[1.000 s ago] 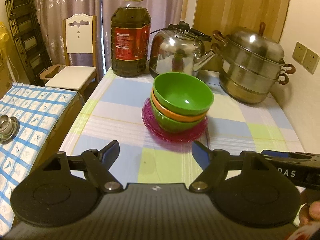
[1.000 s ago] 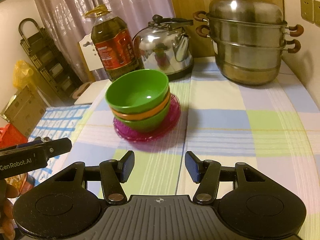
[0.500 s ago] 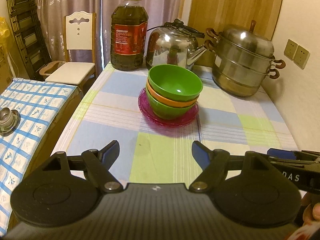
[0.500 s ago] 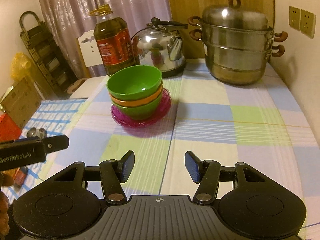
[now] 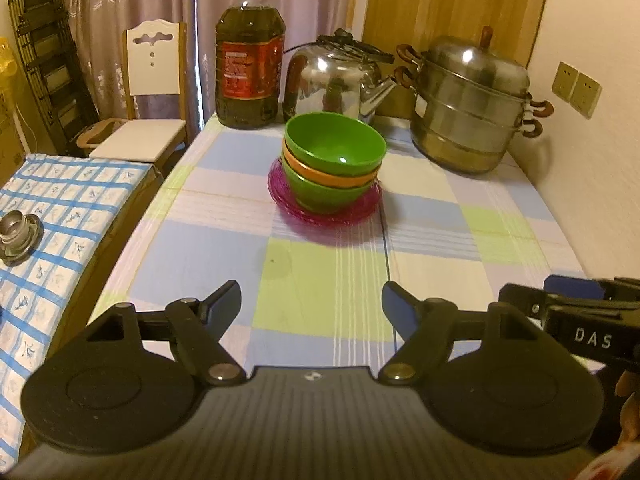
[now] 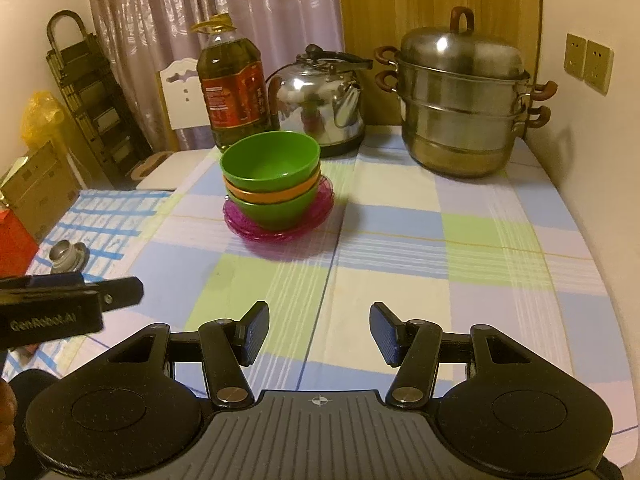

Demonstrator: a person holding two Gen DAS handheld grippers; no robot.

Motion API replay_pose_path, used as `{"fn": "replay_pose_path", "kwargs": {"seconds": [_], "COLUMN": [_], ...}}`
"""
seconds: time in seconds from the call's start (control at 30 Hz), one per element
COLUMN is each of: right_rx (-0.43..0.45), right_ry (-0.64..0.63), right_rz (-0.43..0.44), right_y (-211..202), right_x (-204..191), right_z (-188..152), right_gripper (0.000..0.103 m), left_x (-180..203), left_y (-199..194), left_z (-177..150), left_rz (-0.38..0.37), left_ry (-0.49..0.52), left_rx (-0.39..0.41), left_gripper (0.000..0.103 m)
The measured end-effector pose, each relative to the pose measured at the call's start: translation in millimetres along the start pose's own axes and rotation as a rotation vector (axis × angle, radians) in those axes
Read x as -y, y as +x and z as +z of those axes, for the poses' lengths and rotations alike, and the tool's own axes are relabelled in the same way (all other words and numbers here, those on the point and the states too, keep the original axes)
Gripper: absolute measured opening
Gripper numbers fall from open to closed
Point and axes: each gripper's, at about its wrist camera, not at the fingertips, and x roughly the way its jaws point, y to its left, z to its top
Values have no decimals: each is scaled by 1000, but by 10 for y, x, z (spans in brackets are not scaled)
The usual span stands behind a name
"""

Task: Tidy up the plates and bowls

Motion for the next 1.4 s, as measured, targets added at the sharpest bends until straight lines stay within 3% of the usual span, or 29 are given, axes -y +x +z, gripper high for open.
{"fn": "replay_pose_path", "kwargs": {"seconds": [0.37, 1.4], "right_rx": [3, 5], "right_ry": [-6, 5], "right_rz": [-3, -5], "right_y": [-124, -138], "right_x": [-47, 5], "right_z": [-87, -105], "right_gripper": [56, 56], "left_x": [115, 166], "left_y": [-46, -45], "left_z": [-148, -110], "left_rz": [-20, -23], "left_ry": [33, 41], "left_rx": [-16, -9], "left_gripper": [76, 76]}}
